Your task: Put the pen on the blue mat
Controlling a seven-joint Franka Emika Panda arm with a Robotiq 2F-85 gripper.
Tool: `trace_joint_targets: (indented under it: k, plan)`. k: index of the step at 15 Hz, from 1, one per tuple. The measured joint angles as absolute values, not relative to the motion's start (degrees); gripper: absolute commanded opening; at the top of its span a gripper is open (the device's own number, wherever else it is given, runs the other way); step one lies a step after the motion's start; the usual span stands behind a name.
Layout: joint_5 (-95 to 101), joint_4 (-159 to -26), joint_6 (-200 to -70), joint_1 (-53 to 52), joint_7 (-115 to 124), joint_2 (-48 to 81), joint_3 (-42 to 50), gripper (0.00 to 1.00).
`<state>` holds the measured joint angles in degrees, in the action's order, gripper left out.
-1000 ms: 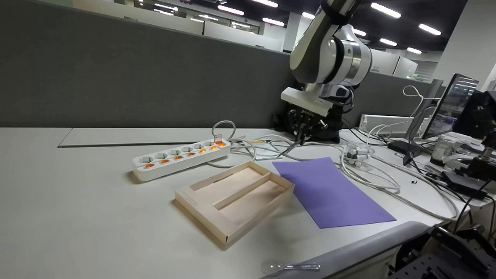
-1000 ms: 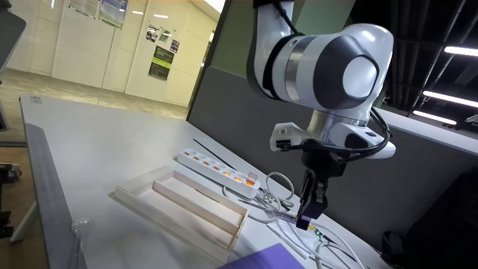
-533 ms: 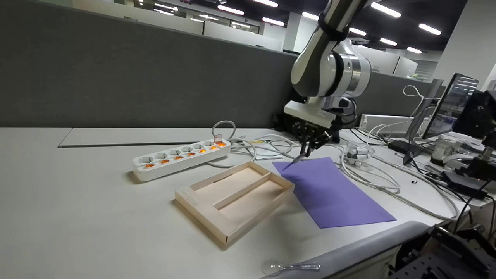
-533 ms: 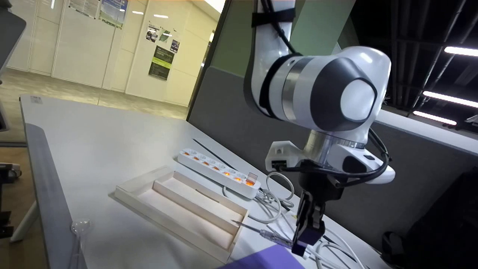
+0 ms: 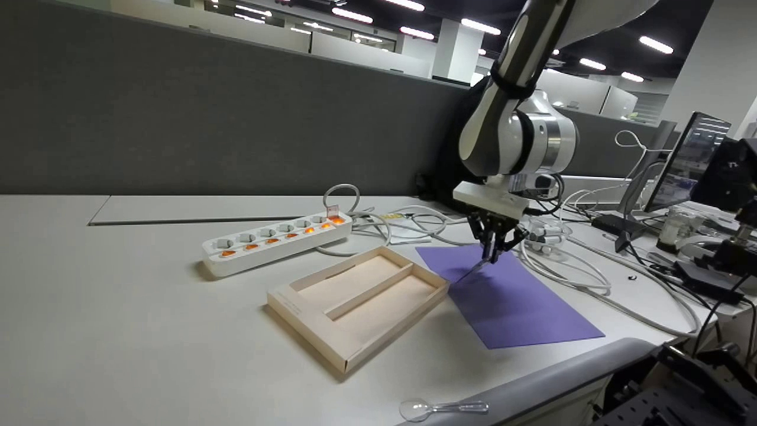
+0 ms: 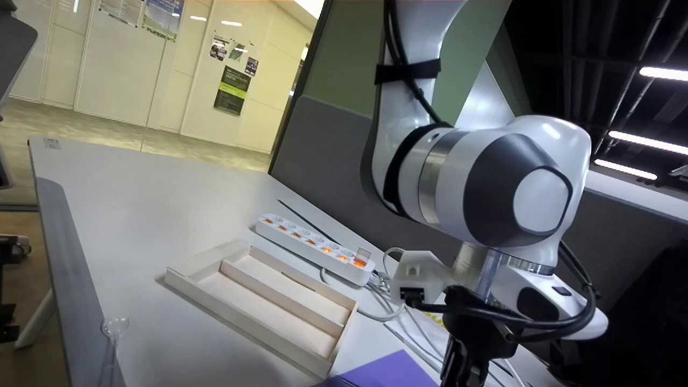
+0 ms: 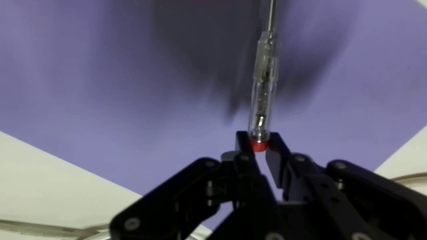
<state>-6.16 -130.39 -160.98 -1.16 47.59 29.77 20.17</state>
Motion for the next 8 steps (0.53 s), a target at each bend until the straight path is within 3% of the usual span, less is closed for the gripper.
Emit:
trace_joint_targets:
  k: [8]
  plan:
    - [-8.6,-127.7,-159.8,0.5,47.6,33.3,20.2,0.06]
